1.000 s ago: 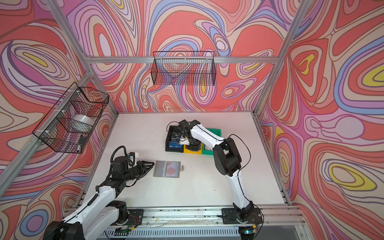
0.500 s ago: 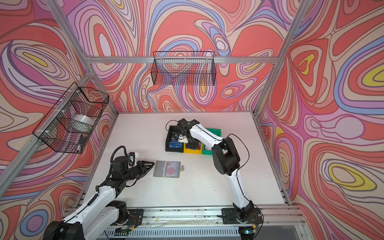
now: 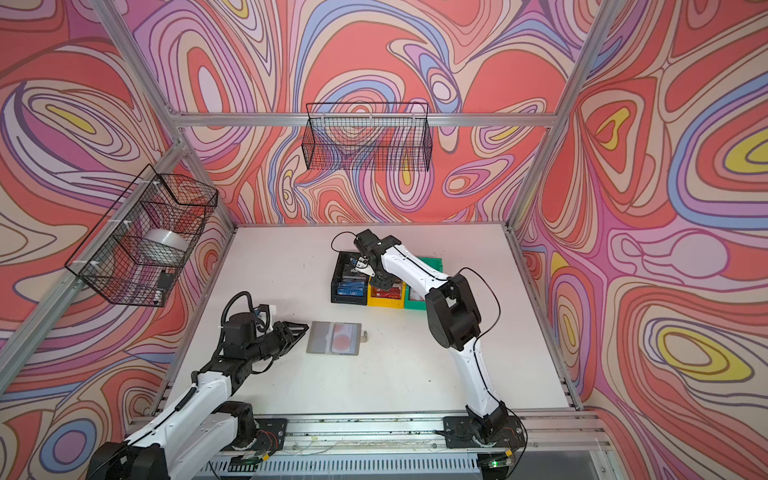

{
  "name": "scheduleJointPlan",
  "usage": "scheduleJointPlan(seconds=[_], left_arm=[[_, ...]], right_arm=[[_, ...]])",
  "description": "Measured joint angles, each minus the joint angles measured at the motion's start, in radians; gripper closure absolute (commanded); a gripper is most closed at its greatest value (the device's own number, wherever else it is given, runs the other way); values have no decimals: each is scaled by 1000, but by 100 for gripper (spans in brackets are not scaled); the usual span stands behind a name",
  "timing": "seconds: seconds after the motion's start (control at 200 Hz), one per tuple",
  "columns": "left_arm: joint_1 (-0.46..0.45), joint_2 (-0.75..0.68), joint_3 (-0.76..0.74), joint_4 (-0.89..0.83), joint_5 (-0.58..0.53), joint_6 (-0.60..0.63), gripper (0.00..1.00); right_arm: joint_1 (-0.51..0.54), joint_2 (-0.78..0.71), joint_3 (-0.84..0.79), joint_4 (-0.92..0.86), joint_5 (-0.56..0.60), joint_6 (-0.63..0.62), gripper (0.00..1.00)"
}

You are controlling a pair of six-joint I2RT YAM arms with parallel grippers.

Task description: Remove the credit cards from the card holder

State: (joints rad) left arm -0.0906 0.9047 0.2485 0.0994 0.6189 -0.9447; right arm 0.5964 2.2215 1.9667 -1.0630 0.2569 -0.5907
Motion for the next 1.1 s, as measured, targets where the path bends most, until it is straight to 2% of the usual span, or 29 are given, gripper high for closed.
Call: scheduleJointPlan(seconds=[0.105, 0.321, 0.521, 0.751, 1.102], left_arm=[[0, 30, -7, 1, -8, 10, 69], [0, 115, -15, 23, -11, 17, 70], [0, 169, -15, 59, -11, 18, 71], [0, 194, -31, 91, -11, 17, 71], [0, 240, -58, 140, -15, 17, 72]], right_arm=[[5, -60, -67, 29, -105, 80, 77], [87, -302, -341, 157, -406, 278, 81], [156, -339, -537, 341, -610, 446, 88], [159, -306, -632, 477, -682, 561, 91], [159, -233, -649, 551, -684, 611, 93]])
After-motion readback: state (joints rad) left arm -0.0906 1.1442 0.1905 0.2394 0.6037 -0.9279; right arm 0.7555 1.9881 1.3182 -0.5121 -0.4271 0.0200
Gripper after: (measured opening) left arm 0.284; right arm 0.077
